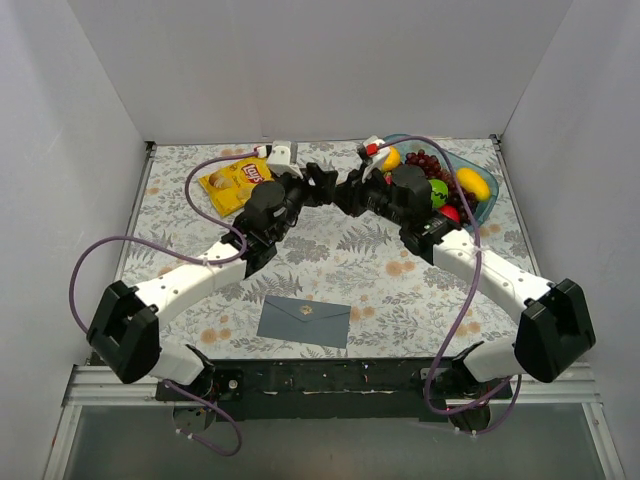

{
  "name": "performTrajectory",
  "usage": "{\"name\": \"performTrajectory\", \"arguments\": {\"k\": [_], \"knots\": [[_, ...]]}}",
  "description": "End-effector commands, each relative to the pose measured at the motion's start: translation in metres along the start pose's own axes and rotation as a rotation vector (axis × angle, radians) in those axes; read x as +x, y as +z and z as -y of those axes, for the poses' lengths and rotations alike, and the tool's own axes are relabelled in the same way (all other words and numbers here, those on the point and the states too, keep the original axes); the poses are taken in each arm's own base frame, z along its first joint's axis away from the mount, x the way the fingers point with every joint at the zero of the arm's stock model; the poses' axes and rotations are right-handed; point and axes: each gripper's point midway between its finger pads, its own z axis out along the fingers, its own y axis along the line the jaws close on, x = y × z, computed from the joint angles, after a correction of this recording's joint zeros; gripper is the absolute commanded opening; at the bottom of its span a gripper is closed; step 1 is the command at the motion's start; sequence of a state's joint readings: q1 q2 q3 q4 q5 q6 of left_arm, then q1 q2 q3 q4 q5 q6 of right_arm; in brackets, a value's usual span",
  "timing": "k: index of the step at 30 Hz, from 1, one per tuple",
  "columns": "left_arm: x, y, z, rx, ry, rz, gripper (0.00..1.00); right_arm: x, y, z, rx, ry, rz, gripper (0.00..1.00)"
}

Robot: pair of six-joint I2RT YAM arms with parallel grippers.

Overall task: Place the letter into the envelope and seal it
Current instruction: Screw the solid glue.

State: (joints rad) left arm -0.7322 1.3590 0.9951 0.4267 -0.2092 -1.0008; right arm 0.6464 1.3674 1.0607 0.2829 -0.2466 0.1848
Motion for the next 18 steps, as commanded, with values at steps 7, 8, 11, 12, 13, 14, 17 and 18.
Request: {"name": "performTrajectory", "arguments": {"k": [7, 8, 11, 12, 13, 14, 17, 18], "knots": [[-0.062, -0.034, 0.03, 0.148, 0.024, 0.085, 0.88, -0.066, -0.041, -0.044, -0.181, -0.091, 0.198, 0.01], [-0.071, -0.044, 0.037, 0.187, 0.022, 0.098, 0.88, -0.065, -0.047, -0.053, -0.228, -0.095, 0.191, 0.01], [-0.071, -0.075, 0.068, 0.397, 0.005, 0.093, 0.86, -0.057, -0.064, -0.085, -0.411, -0.106, 0.155, 0.01], [-0.068, -0.081, 0.071, 0.434, -0.005, 0.101, 0.86, -0.052, -0.071, -0.096, -0.481, -0.109, 0.137, 0.01], [-0.066, -0.091, 0.081, 0.51, -0.007, 0.086, 0.83, -0.051, -0.075, -0.101, -0.513, -0.108, 0.133, 0.01], [-0.067, -0.097, 0.087, 0.549, -0.023, 0.083, 0.82, -0.051, -0.082, -0.11, -0.563, -0.118, 0.132, 0.01], [-0.061, -0.111, 0.102, 0.666, -0.022, 0.056, 0.77, -0.051, -0.09, -0.119, -0.617, -0.129, 0.13, 0.01], [-0.058, -0.112, 0.106, 0.693, -0.016, 0.048, 0.74, -0.051, -0.093, -0.122, -0.642, -0.135, 0.129, 0.01]]}}
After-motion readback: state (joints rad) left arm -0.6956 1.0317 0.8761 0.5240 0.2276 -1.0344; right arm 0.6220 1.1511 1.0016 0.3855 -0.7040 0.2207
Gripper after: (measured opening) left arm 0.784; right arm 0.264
